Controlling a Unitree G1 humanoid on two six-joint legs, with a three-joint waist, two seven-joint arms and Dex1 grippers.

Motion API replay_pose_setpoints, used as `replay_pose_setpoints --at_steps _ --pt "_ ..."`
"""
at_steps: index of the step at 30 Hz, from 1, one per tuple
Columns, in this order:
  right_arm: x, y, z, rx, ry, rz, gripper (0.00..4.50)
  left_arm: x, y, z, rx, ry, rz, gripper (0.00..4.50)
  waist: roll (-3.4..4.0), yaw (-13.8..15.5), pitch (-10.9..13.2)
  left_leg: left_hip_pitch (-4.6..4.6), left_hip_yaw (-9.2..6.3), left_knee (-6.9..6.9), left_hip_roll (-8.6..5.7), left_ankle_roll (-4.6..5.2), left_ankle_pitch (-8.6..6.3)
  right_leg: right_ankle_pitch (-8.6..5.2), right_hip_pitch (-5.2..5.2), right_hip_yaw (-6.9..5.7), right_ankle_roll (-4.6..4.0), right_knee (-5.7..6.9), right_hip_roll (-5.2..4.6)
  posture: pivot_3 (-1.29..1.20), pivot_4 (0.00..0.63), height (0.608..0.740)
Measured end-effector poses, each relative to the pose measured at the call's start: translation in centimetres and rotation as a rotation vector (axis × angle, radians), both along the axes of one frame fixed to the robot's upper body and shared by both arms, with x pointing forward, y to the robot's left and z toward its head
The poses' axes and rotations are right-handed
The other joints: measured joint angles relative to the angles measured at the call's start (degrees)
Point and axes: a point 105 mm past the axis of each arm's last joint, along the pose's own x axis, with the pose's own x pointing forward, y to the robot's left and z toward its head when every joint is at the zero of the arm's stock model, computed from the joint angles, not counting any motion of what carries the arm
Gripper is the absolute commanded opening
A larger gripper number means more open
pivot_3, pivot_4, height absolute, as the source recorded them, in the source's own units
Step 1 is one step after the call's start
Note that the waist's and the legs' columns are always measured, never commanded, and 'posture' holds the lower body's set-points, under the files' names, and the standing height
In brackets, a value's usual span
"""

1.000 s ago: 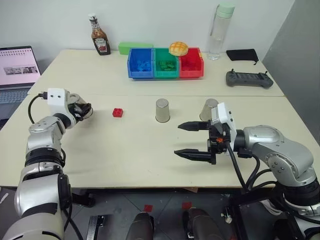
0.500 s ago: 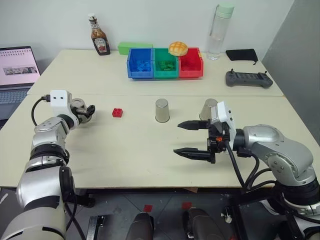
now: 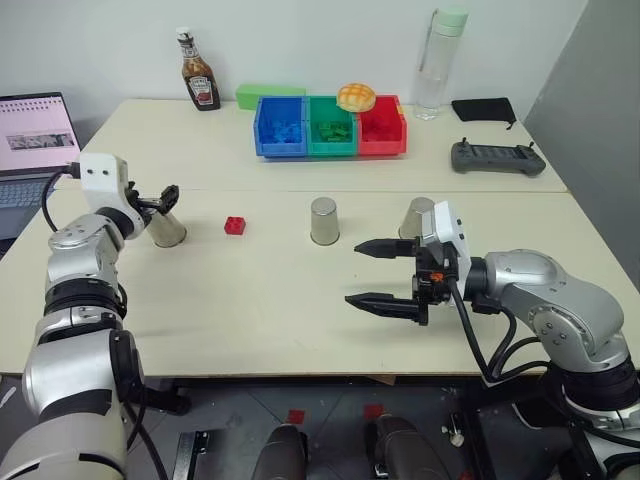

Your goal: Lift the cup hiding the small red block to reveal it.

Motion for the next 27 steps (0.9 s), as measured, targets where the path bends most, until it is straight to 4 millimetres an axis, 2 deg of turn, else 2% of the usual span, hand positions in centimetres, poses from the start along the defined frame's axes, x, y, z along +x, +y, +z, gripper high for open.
replay_pose_setpoints --at_steps 4,7,11,14,21,27 --pt "0.1 0.0 0.2 0.007 -0.005 -0.005 4.5 -0.9 -0.4 2.1 0.069 -0.046 -0.082 4.48 0.0 -0.06 0.0 0.0 0.01 -0.02 0.01 0.0 0.0 0.01 -0.01 0.01 -0.02 -0.01 0.0 0.0 0.15 0.74" --pt "0.3 -0.2 0.5 0.022 -0.014 -0.023 4.5 -3.0 -1.1 2.8 0.16 -0.01 -0.202 4.48 0.0 -0.53 0.0 0.02 0.04 -0.05 0.04 -0.01 0.0 0.02 -0.02 0.05 -0.05 -0.01 -0.01 0.0 0.15 0.74" --pt "0.8 -0.7 0.7 0.034 -0.015 -0.062 4.5 -7.3 -2.6 1.4 0.291 0.152 -0.381 4.48 0.01 -1.05 0.01 0.04 0.03 -0.08 0.06 0.0 0.0 -0.01 -0.03 0.07 -0.07 0.01 -0.03 0.0 0.15 0.74" --pt "1.2 -1.2 0.6 0.037 -0.018 -0.091 4.5 -9.5 -3.5 0.2 0.304 0.252 -0.451 4.48 0.02 -0.92 0.01 0.05 0.02 -0.06 0.07 0.0 0.0 -0.09 -0.02 0.03 -0.02 0.0 -0.01 0.0 0.15 0.74" --pt "2.5 -2.7 0.1 -0.028 -0.043 -0.159 4.5 -12.6 -3.9 -0.1 0.301 0.306 -0.475 4.48 0.04 -0.56 0.02 0.17 0.15 -0.04 0.07 0.0 0.0 -0.08 0.02 0.14 0.0 0.0 -0.01 0.0 0.15 0.74" --pt "3.4 -3.4 -0.5 -0.06 -0.045 -0.195 4.5 -13.9 -3.3 -1.3 0.284 0.349 -0.446 4.48 0.04 -0.51 0.03 0.13 0.15 -0.09 0.1 0.01 -0.01 -0.1 -0.03 0.14 -0.03 -0.02 0.01 0.0 0.15 0.74"
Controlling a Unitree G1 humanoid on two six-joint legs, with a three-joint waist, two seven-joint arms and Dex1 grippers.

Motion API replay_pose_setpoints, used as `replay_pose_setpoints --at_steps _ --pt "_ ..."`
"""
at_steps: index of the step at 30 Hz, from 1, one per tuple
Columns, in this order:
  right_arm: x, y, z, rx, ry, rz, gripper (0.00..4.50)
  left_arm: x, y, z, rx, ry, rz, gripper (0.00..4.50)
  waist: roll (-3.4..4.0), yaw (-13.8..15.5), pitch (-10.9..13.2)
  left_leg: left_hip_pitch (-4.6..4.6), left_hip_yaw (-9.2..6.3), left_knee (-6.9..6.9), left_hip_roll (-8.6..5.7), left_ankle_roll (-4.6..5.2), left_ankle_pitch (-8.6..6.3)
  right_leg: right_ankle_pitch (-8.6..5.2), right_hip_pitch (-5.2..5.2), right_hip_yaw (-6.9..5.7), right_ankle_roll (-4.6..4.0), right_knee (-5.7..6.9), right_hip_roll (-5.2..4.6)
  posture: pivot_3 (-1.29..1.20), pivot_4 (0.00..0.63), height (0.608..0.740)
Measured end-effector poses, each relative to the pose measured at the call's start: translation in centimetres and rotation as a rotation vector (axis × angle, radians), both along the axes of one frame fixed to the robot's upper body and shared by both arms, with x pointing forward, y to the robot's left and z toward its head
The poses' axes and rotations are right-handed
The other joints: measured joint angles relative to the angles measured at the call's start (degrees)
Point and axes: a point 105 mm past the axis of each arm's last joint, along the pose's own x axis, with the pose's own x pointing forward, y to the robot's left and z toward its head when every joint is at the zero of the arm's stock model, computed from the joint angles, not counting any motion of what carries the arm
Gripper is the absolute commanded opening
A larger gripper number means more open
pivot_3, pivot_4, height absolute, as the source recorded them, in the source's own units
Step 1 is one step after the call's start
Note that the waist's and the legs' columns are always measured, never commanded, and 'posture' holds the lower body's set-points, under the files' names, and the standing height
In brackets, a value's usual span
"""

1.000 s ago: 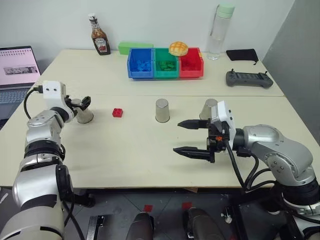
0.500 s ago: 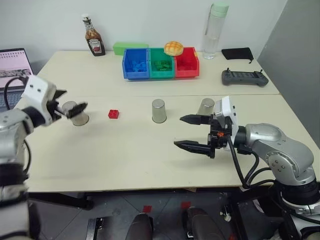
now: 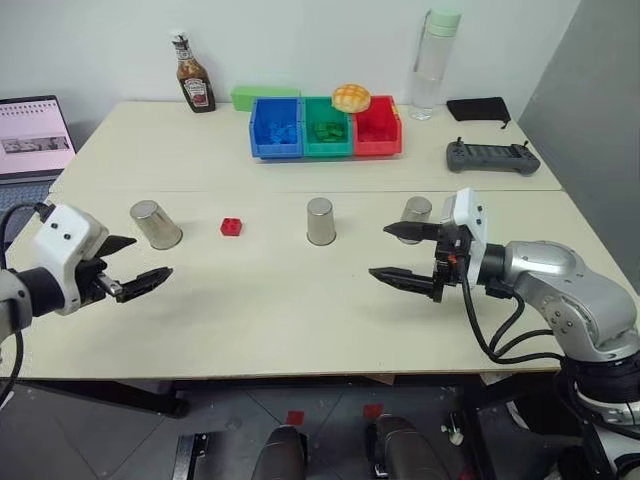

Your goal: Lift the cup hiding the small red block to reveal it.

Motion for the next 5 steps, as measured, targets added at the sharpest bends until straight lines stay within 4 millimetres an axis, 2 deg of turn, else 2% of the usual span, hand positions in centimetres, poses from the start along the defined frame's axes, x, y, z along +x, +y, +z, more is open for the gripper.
replay_pose_setpoints --at_steps 5 --pt "0.04 0.11 -0.16 0.0 0.002 0.006 4.5 -0.36 0.47 -0.27 -0.018 -0.005 0.042 4.48 0.0 0.02 0.0 -0.01 0.0 0.01 0.0 0.0 0.0 0.0 0.0 0.0 0.0 -0.01 -0.01 0.0 0.15 0.74"
